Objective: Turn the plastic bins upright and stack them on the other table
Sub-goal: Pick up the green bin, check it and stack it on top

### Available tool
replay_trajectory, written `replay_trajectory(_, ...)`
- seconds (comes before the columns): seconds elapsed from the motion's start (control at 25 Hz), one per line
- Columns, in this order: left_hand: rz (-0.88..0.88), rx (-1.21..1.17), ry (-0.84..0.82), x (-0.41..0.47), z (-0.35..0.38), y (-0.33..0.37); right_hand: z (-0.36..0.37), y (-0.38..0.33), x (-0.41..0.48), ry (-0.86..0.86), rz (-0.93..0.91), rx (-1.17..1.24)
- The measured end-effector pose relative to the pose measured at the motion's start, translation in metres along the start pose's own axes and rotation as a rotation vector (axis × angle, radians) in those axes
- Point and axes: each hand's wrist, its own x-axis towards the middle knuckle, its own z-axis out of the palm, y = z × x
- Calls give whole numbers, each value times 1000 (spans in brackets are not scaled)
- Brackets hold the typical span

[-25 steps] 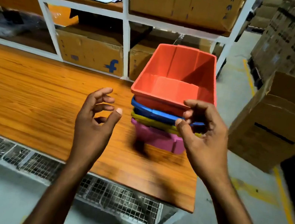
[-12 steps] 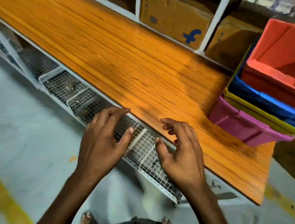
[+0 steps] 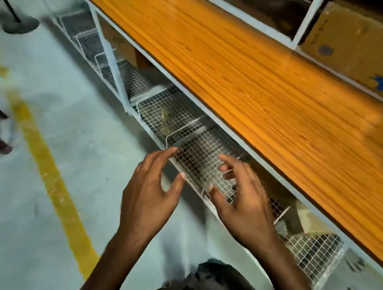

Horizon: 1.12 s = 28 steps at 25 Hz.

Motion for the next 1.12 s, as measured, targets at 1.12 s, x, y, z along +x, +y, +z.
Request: replay_trajectory(1.12, -55, -149, 188, 576, -138, -288, 292, -130, 614, -22, -116, 227)
